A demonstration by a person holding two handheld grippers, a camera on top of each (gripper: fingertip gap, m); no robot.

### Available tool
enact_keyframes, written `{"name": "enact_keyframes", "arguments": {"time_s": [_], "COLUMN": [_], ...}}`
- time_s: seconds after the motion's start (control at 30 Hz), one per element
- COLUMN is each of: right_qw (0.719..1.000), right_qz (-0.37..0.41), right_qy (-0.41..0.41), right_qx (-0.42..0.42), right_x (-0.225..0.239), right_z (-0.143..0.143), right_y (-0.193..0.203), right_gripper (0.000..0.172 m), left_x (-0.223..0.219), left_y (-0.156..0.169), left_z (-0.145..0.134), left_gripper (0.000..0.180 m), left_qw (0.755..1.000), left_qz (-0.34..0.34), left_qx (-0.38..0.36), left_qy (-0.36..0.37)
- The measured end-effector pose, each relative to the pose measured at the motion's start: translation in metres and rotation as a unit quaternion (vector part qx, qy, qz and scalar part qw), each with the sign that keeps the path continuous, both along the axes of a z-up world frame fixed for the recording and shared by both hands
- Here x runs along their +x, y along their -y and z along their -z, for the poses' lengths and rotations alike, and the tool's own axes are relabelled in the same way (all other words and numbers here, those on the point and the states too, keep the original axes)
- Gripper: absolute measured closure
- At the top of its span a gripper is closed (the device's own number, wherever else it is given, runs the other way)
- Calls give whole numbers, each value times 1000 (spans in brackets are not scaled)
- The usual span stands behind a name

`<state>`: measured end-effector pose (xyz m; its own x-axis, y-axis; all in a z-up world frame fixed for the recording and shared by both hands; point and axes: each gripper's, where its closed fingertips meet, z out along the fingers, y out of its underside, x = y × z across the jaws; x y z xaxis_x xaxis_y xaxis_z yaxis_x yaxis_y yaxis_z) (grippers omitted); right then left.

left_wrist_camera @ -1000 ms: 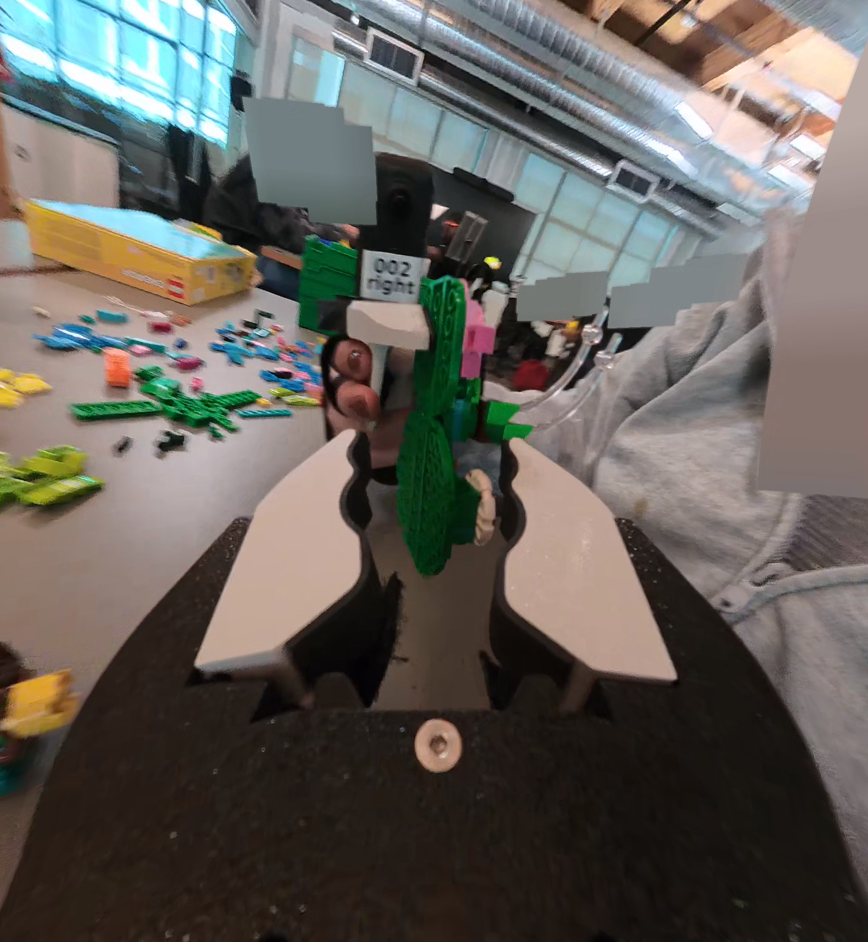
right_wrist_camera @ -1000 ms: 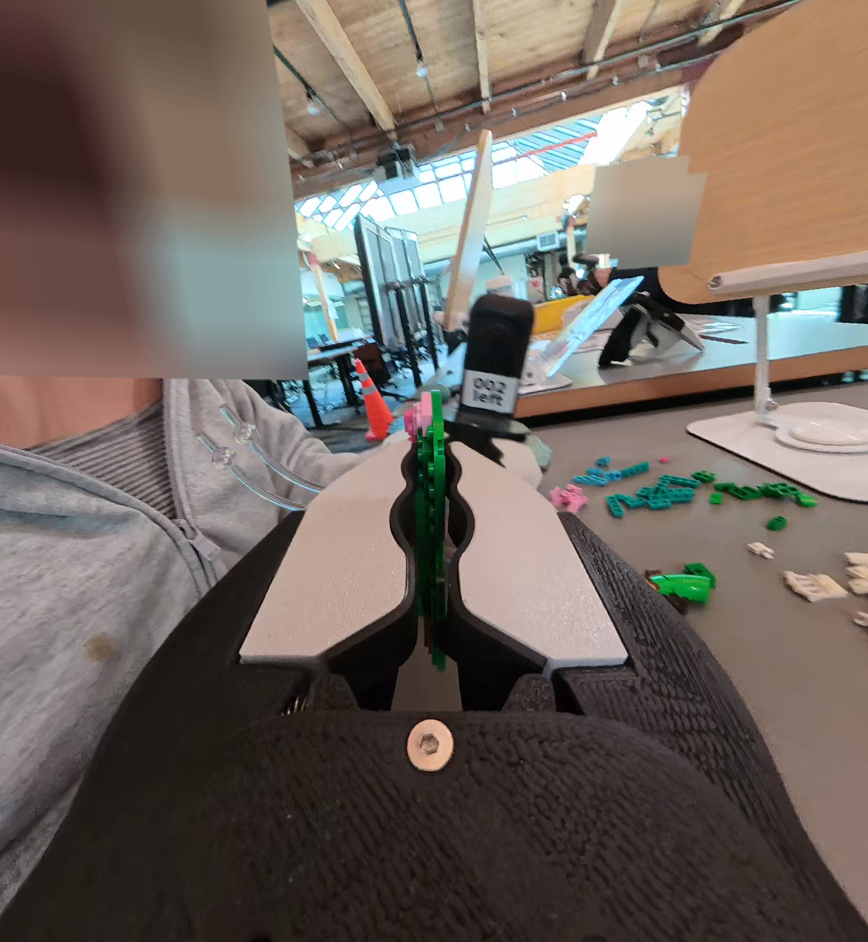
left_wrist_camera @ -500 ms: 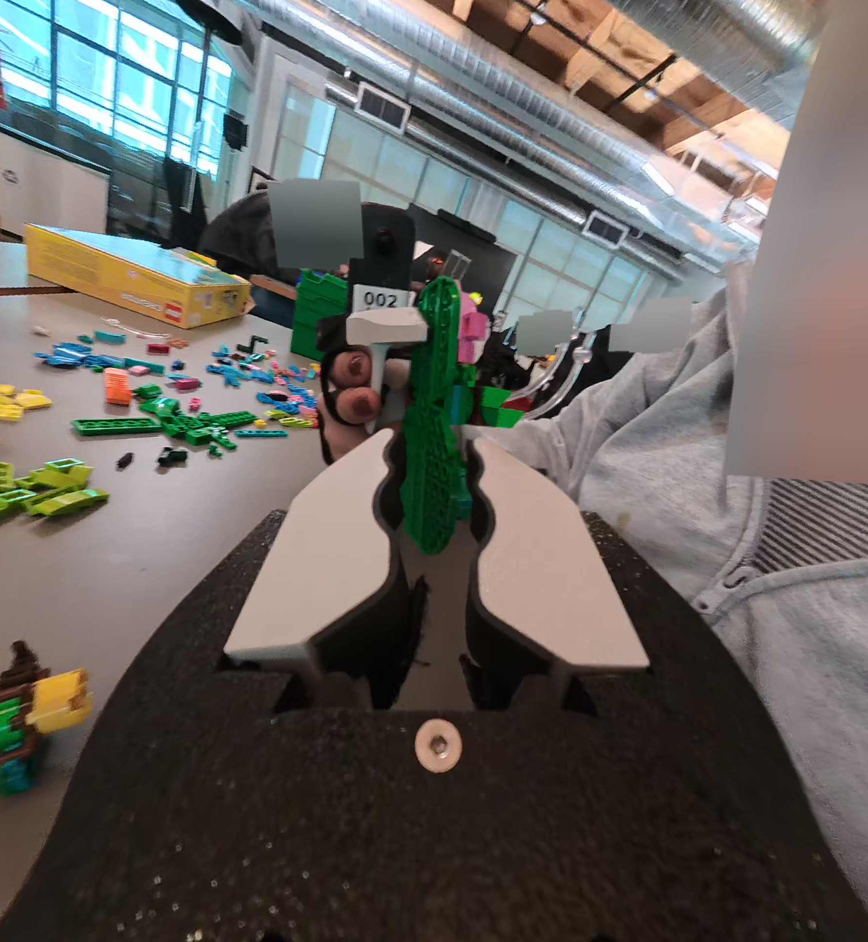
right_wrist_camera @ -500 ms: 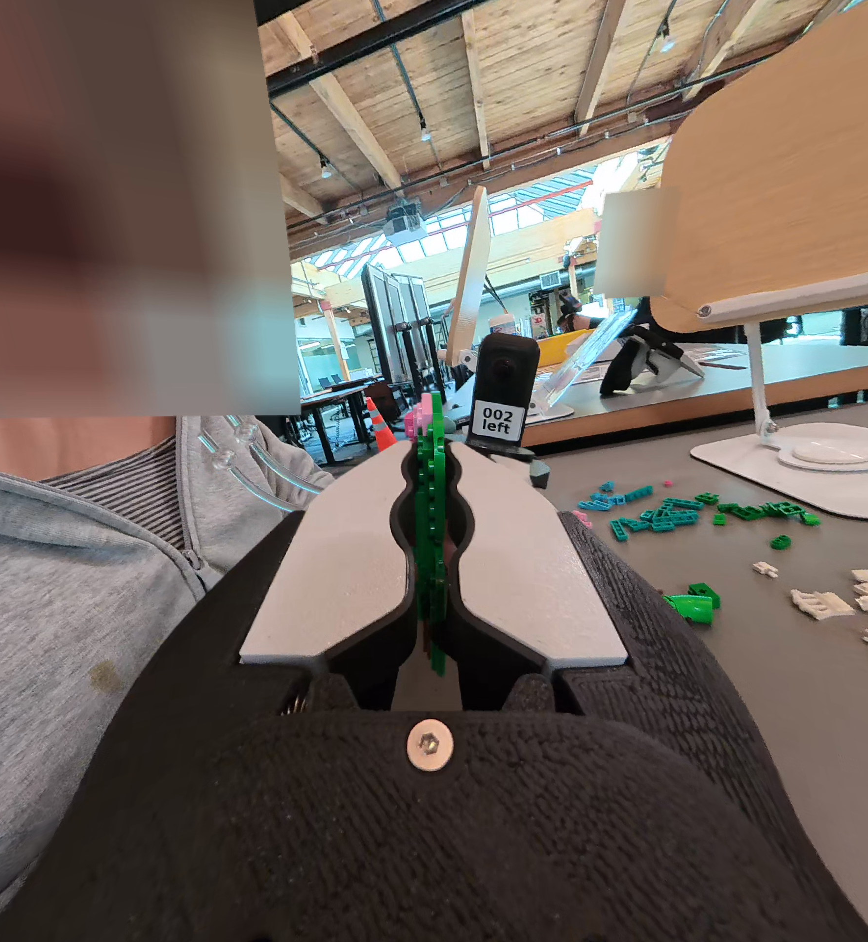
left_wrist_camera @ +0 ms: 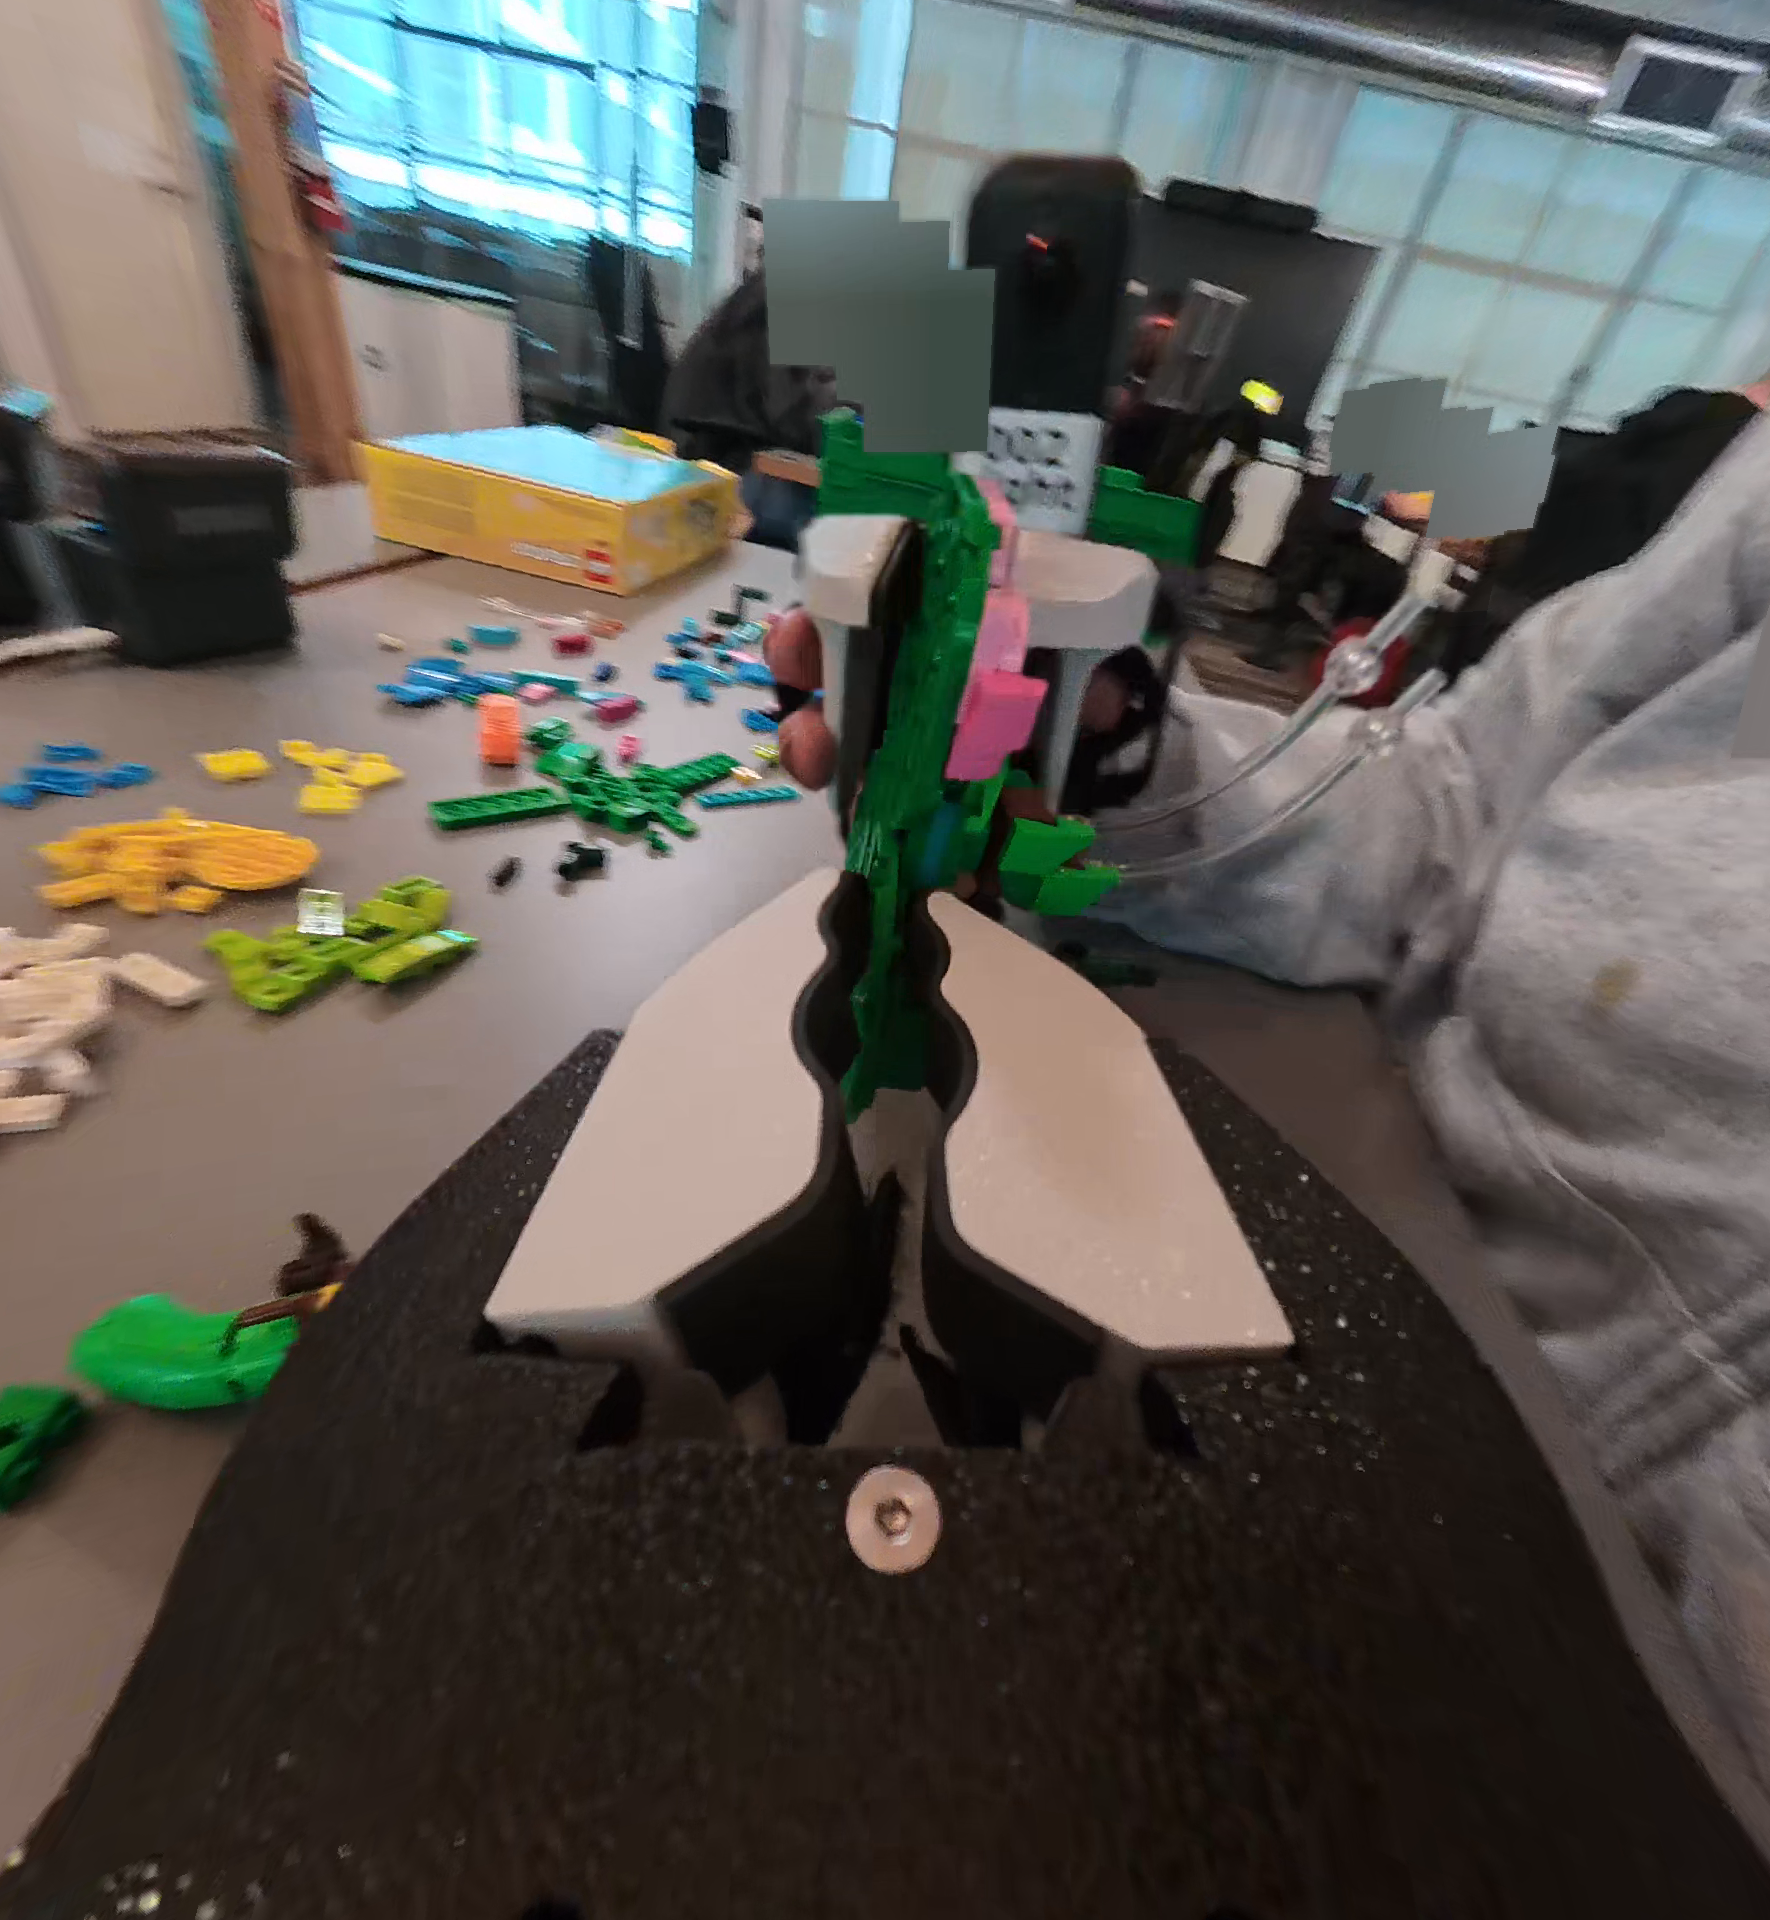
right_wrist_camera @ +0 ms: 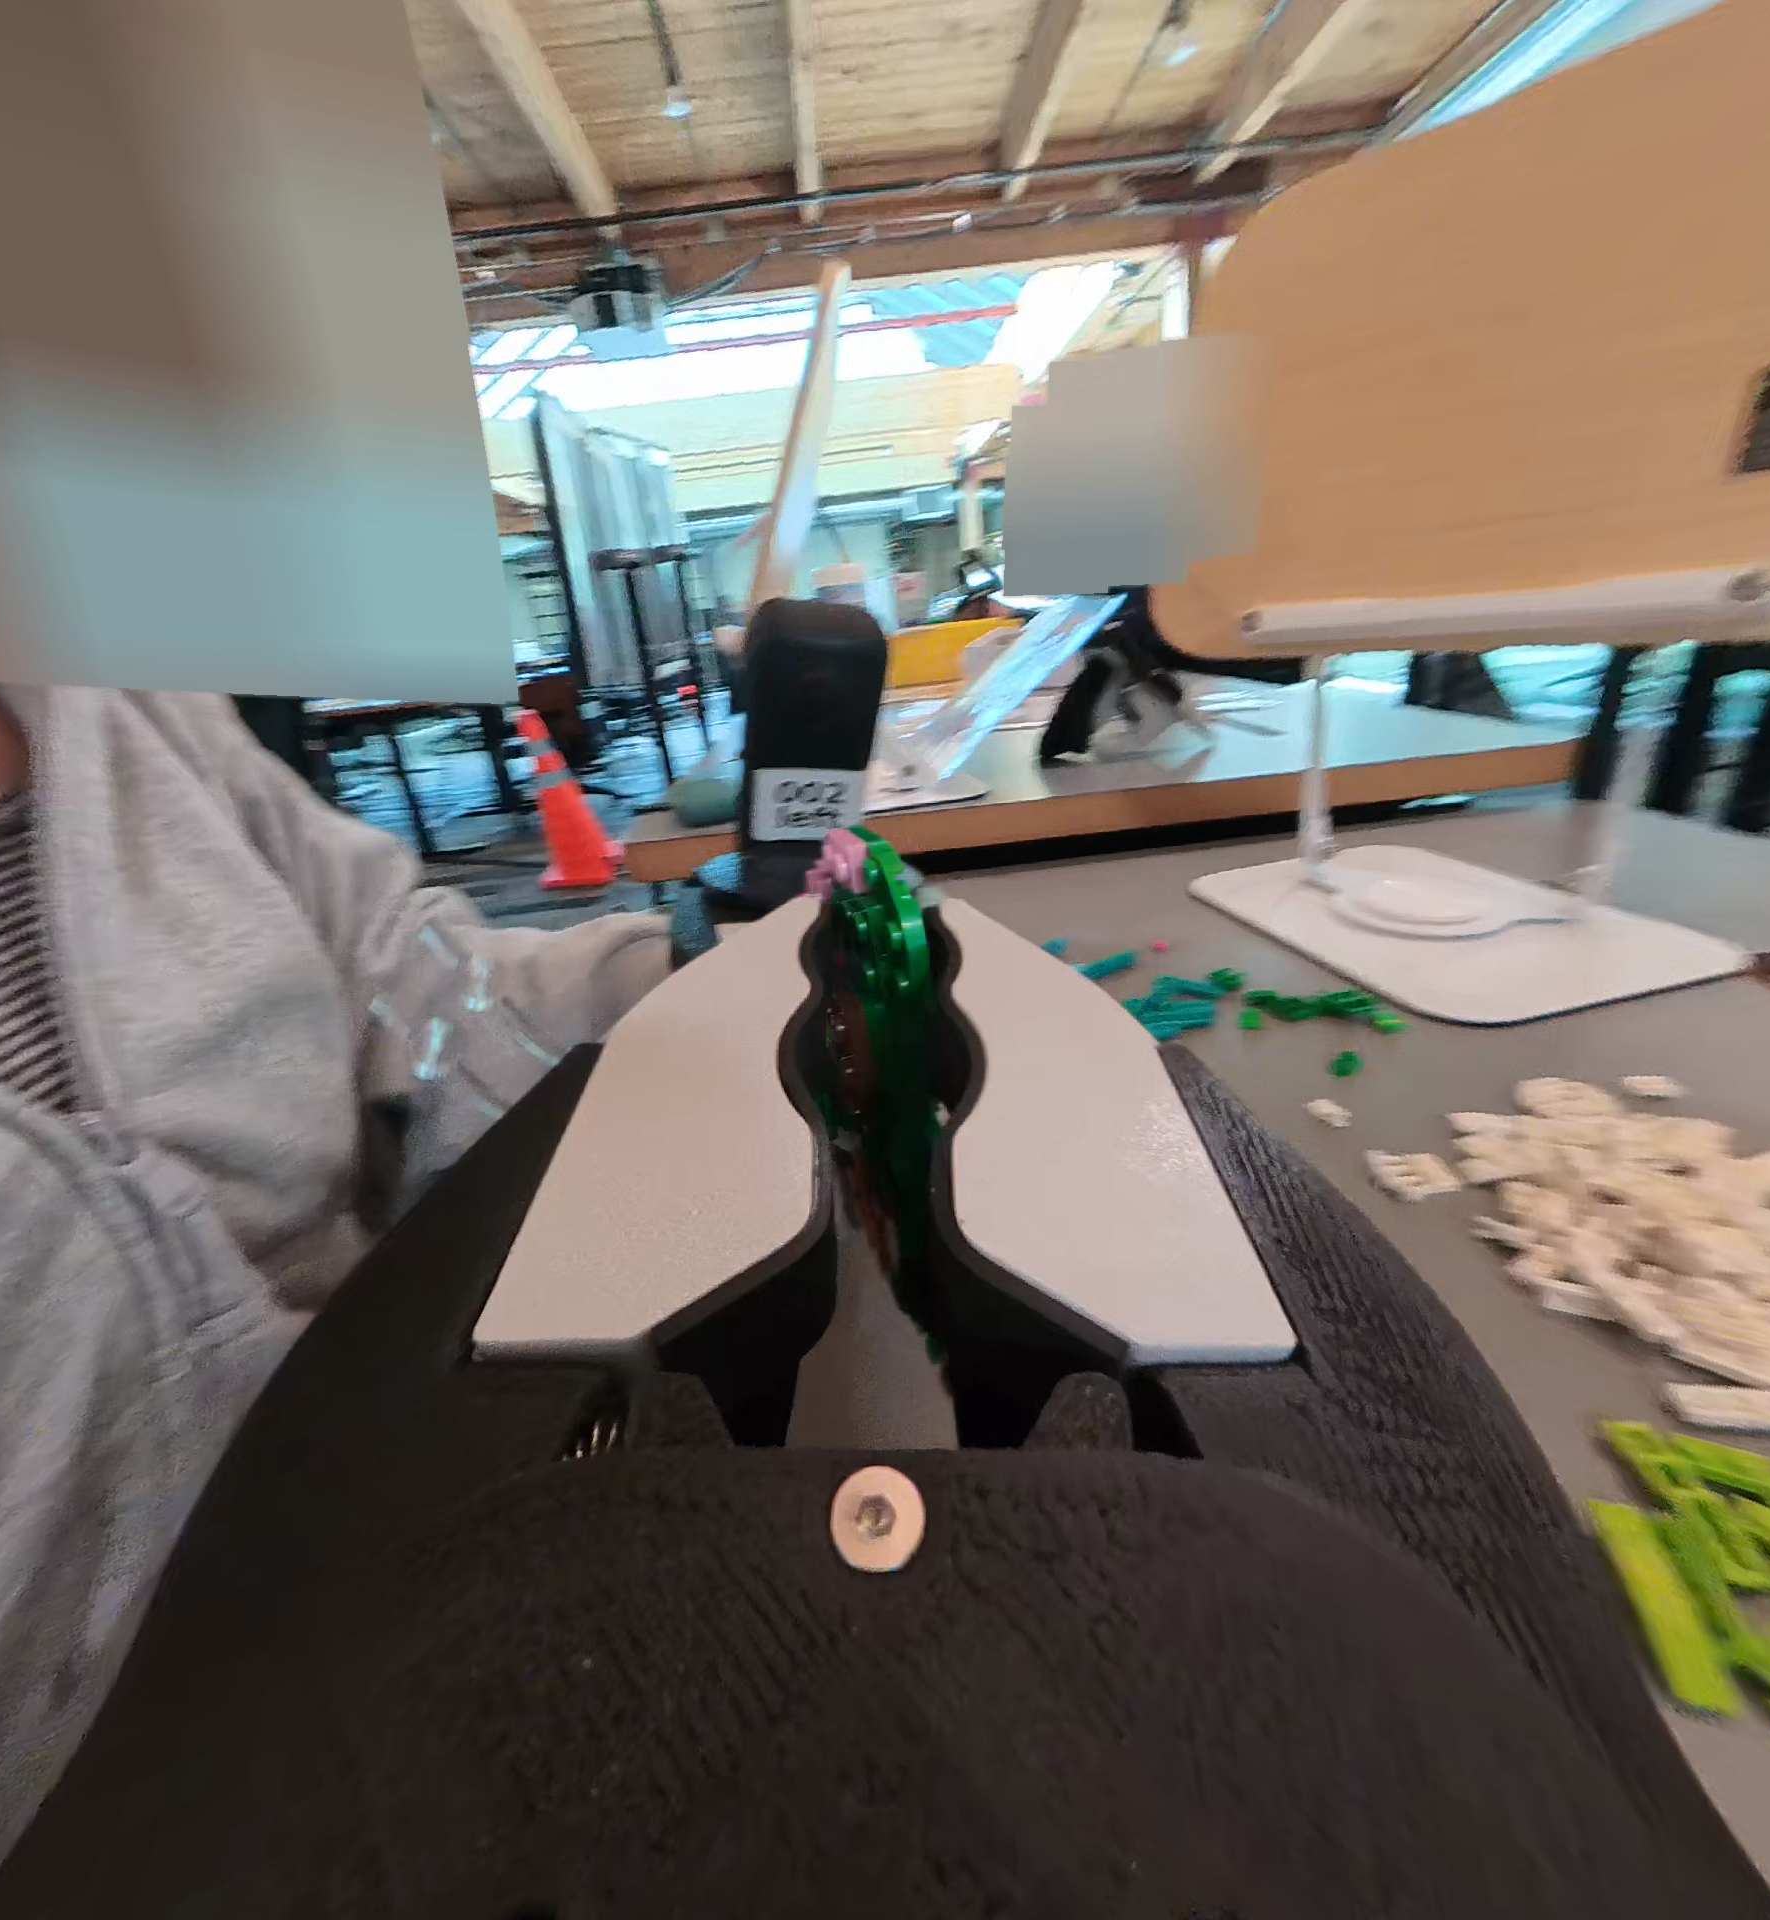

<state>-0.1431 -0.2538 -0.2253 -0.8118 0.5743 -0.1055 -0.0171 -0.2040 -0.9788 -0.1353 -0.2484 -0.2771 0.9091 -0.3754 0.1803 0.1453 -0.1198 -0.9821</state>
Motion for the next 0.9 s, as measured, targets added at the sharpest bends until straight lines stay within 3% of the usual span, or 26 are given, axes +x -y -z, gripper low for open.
{"name": "enact_keyframes", "arguments": {"time_s": [0.1,0.23,0.37,0.5,0.6,0.7,0.8,0.9], "right_qw": [994,981,985,974,951,944,963,983], "right_qz": [93,155,138,181,255,273,245,179], "right_qy": [-45,-95,-88,-92,-98,-108,-63,18], "right_qx": [32,60,46,102,142,151,93,-40], "right_x": [-9,-4,-1,-13,-26,-25,-24,-23], "right_z": [-5,-9,-9,0,5,5,3,-1], "right_y": [-19,-35,-30,-15,-14,-10,-8,-15], "right_gripper": [136,131,126,130,146,170,170,172], "left_x": [-24,-55,-70,-67,-59,-55,-54,-52], "left_y": [-7,-7,-3,-5,-7,-8,-7,-6], "left_z": [-5,-7,-8,-10,-14,-17,-20,-22], "left_gripper": [172,172,173,173,173,172,173,173], "left_qw": [995,976,961,961,965,965,967,970], "left_qz": [-99,-215,-270,-270,-256,-252,-242,-228], "left_qx": [21,38,45,50,63,71,80,85], "left_qy": [2,23,29,25,16,9,10,14]}}
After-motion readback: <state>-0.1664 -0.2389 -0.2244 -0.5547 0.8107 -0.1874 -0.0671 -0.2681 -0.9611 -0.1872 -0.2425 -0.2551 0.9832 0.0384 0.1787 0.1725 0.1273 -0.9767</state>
